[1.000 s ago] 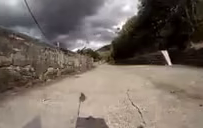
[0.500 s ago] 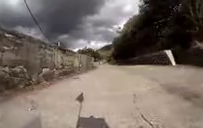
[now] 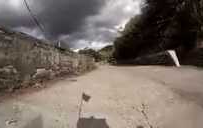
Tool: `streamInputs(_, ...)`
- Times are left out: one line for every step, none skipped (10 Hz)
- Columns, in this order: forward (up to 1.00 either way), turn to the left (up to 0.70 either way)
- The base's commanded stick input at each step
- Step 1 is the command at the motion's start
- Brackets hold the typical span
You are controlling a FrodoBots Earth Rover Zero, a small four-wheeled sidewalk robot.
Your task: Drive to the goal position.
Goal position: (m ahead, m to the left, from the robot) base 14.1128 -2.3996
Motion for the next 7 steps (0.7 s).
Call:
streamInputs(0.7, 0.0)
streamInputs(0.7, 0.0)
streamInputs(0.7, 0.0)
streamInputs(0.7, 0.0)
streamInputs(0.7, 0.0)
streamInputs(0.7, 0.0)
streamInputs(0.7, 0.0)
